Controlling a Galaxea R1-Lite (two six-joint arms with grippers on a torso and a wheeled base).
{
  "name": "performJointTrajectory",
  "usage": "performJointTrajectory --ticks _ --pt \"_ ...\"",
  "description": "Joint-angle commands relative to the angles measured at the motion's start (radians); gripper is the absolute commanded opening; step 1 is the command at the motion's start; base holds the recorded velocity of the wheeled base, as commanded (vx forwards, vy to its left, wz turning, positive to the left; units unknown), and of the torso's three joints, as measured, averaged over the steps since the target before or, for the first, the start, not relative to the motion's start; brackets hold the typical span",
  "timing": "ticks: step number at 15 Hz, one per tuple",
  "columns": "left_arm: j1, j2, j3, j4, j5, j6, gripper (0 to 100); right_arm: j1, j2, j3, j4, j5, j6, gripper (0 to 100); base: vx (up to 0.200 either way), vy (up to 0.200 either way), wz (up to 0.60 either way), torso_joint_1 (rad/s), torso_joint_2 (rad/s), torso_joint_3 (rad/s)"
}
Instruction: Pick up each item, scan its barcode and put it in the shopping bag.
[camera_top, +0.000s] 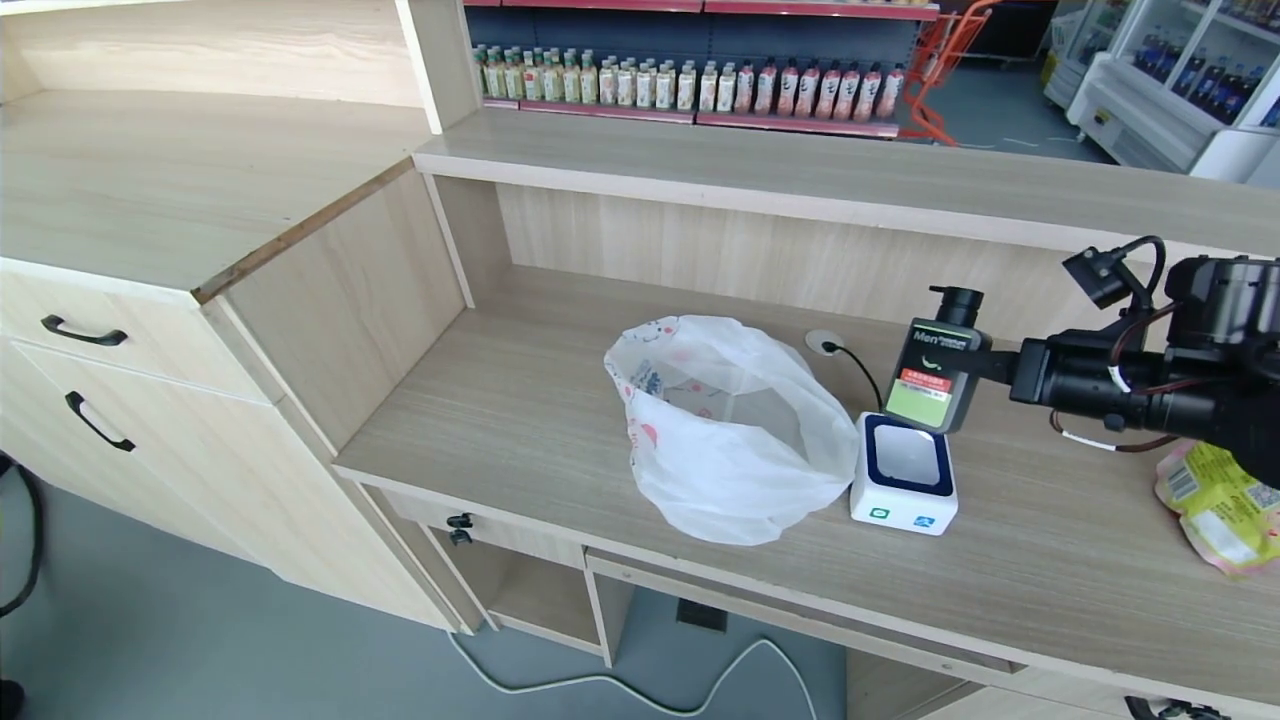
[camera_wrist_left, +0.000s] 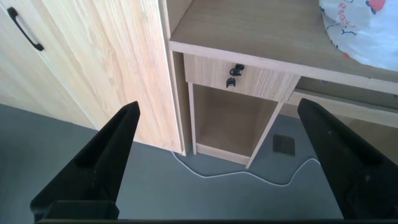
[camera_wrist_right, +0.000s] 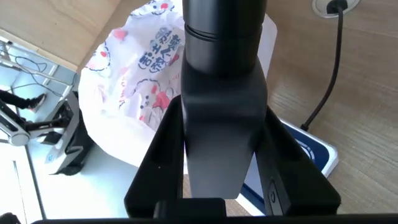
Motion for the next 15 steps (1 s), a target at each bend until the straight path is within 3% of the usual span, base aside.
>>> performJointTrajectory --ticks 1,15 --pt "0.0 0.0 0.0 0.0 0.0 0.0 100 -0.002 0.057 0.014 -0.021 0.001 0.006 0 0.0 0.0 0.0 0.0 0.0 0.0" --pt "0.0 0.0 0.0 0.0 0.0 0.0 100 0.03 0.134 0.048 -0.134 0.027 0.055 0 0.0 0.0 0.0 0.0 0.0 0.0"
